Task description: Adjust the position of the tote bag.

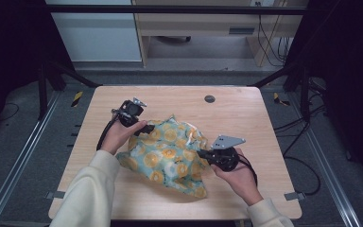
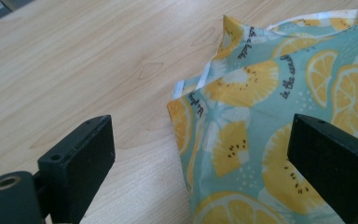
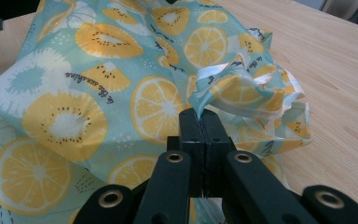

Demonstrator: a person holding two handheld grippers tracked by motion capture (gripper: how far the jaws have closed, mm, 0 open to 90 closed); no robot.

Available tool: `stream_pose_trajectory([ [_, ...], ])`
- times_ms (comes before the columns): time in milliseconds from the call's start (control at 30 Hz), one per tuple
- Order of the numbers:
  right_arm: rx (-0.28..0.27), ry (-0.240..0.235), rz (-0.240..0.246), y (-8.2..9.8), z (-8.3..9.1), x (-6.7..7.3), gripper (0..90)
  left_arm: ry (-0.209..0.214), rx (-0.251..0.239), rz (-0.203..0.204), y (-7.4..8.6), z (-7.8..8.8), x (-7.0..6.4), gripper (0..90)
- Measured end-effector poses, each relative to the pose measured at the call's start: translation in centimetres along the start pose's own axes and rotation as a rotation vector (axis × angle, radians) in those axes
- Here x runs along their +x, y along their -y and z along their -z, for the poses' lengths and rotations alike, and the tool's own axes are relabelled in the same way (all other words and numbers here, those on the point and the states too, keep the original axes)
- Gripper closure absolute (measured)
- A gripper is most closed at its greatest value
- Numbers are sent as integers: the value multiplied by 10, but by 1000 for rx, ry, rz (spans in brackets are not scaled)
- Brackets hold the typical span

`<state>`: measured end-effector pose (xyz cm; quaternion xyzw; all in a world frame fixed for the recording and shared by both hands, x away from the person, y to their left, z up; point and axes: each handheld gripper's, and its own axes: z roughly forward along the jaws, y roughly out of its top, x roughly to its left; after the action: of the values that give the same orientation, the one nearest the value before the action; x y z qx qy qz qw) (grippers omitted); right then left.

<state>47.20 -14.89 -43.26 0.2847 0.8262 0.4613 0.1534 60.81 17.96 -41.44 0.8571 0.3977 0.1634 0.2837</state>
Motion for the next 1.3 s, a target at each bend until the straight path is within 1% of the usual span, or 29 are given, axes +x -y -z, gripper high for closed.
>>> stream_pose_trajectory([
  [67,-2,6,-4,0,1,-1,900,9,15,-6,3,-2,-1,66],
  [100,-3,8,-6,0,1,-2,900,25,19,7,4,-4,-2,76],
  [133,-5,12,-10,1,2,-3,900,25,19,7,4,-4,-2,118],
  [167,-5,12,-10,1,2,-3,900,29,21,-4,5,-4,-3,118],
  [200,-5,17,-15,1,2,-5,900,32,15,2,5,-5,-4,247],
  [233,-6,20,-21,2,3,-6,900,38,36,-5,5,-6,-6,292],
  [267,-6,20,-21,2,3,-6,900,38,36,-5,5,-6,-6,390],
  [333,-8,24,-27,2,4,-8,900,47,44,-1,6,-7,-7,504],
  [367,-10,29,-32,3,5,-10,900,66,46,3,6,-8,-9,593],
  [400,-10,29,-32,3,5,-10,900,66,46,3,6,-8,-9,645],
  [433,-10,31,-33,3,5,-11,900,63,53,-3,7,-8,-10,645],
  [467,-11,35,-36,3,6,-12,900,63,63,-12,7,-8,-10,704],
  [500,-13,40,-40,4,7,-14,900,75,70,-13,9,-8,-11,797],
  [567,-14,46,-46,5,8,-16,900,79,70,-15,10,-8,-12,871],
  [600,-14,46,-46,5,8,-16,900,78,67,-21,11,-7,-11,871],
  [633,-14,56,-48,5,10,-18,900,69,48,-13,14,-5,-11,896],
  [667,-14,56,-48,5,10,-18,900,69,48,-13,14,-5,-11,900],
  [700,-16,76,-54,6,13,-21,900,63,43,-18,15,-3,-11,900],
  [733,-16,76,-54,6,13,-21,900,54,38,-23,16,-1,-11,900],
  [767,-17,93,-61,6,16,-24,900,47,28,-25,17,1,-11,900],
  [800,-17,93,-61,6,16,-24,900,42,15,-25,18,3,-11,900],
  [833,-10,109,-61,6,18,-27,900,36,8,-29,18,6,-11,900],
  [900,-6,119,-59,6,19,-28,900,18,-10,-36,20,10,-10,900],
  [967,7,141,-57,6,21,-32,900,12,-30,-31,22,15,-9,900],
  [1000,13,156,-62,6,22,-34,900,11,-32,-32,23,18,-8,900],
  [1033,21,177,-71,6,24,-39,900,5,-46,-28,25,22,-6,900],
  [1100,22,198,-83,5,27,-45,900,-2,-55,-30,27,27,-3,900],
  [1200,24,215,-83,3,29,-49,900,-4,-58,-28,29,30,0,900],
  [1300,24,227,-90,-1,32,-53,900,-5,-79,-23,30,35,3,900],
])
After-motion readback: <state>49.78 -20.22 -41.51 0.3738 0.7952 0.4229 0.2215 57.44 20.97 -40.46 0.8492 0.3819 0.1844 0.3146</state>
